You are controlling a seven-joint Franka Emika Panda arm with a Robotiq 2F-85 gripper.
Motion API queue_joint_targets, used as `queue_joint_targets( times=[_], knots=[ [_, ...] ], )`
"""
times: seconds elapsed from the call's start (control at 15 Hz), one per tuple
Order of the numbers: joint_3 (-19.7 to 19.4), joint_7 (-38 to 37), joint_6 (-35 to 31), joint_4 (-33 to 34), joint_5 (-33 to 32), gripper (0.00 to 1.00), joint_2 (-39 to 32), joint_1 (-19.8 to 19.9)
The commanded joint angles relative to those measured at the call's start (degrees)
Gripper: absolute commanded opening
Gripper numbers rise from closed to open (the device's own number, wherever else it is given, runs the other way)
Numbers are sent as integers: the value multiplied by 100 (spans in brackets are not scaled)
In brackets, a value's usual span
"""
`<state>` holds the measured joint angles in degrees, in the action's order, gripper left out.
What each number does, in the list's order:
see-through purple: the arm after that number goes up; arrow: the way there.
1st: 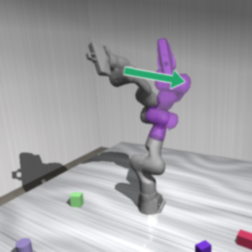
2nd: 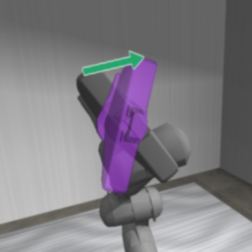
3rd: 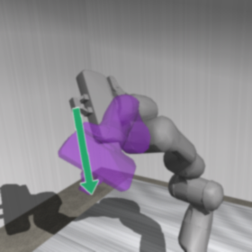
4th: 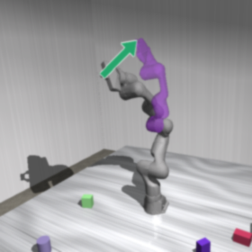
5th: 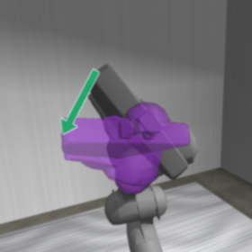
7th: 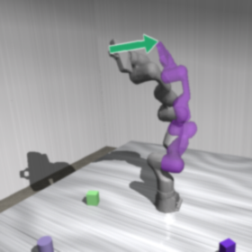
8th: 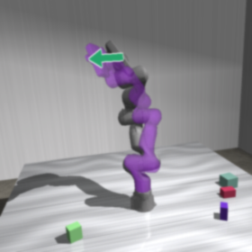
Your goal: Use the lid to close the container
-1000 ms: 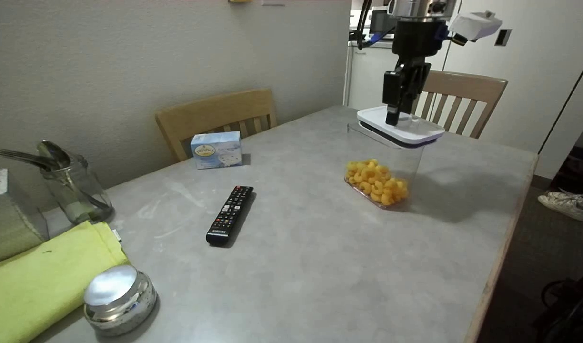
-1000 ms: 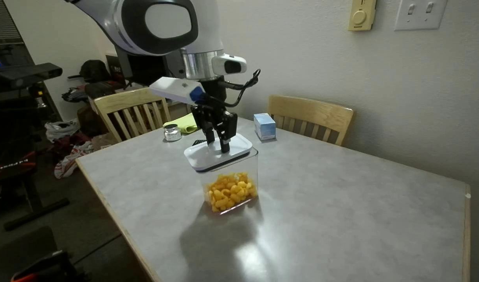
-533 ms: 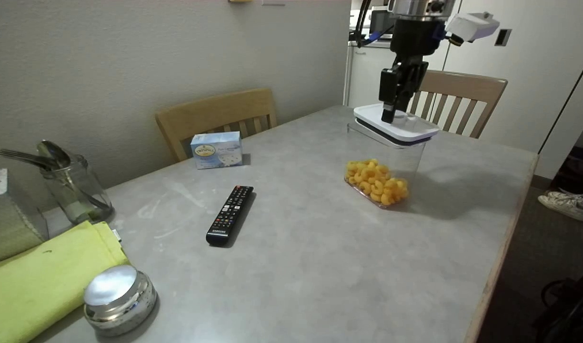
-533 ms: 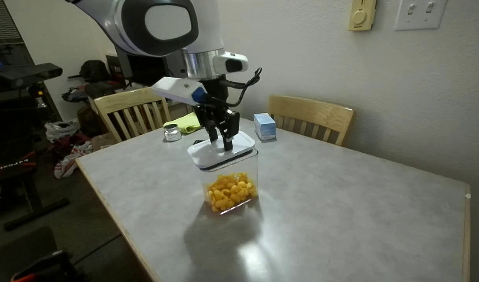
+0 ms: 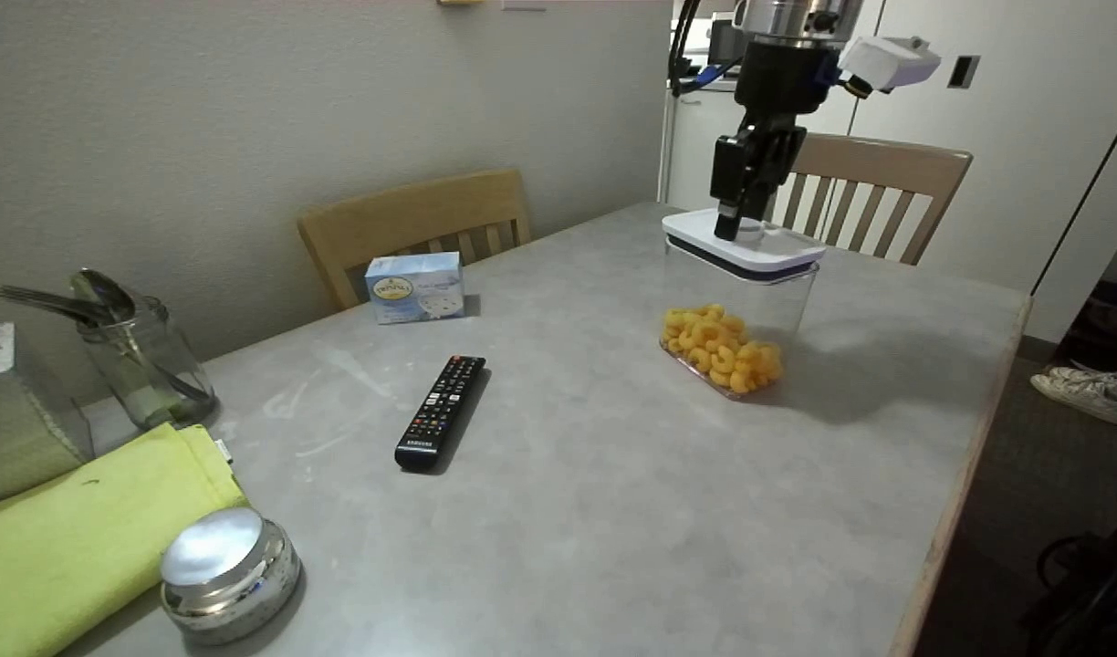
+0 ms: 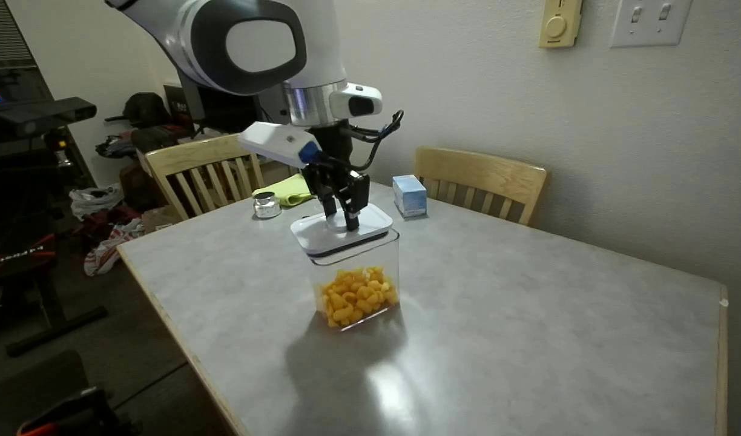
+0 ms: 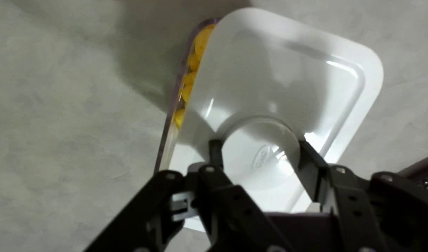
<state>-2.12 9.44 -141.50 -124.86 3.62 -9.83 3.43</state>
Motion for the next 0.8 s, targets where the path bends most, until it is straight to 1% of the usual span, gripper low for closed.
queue_joint_targets(
  times=[0.0, 0.73],
  knots=[
    [91, 299, -186, 36, 288, 29, -140, 84],
    [14, 286, -142, -64, 170, 29, 10, 103]
  ],
)
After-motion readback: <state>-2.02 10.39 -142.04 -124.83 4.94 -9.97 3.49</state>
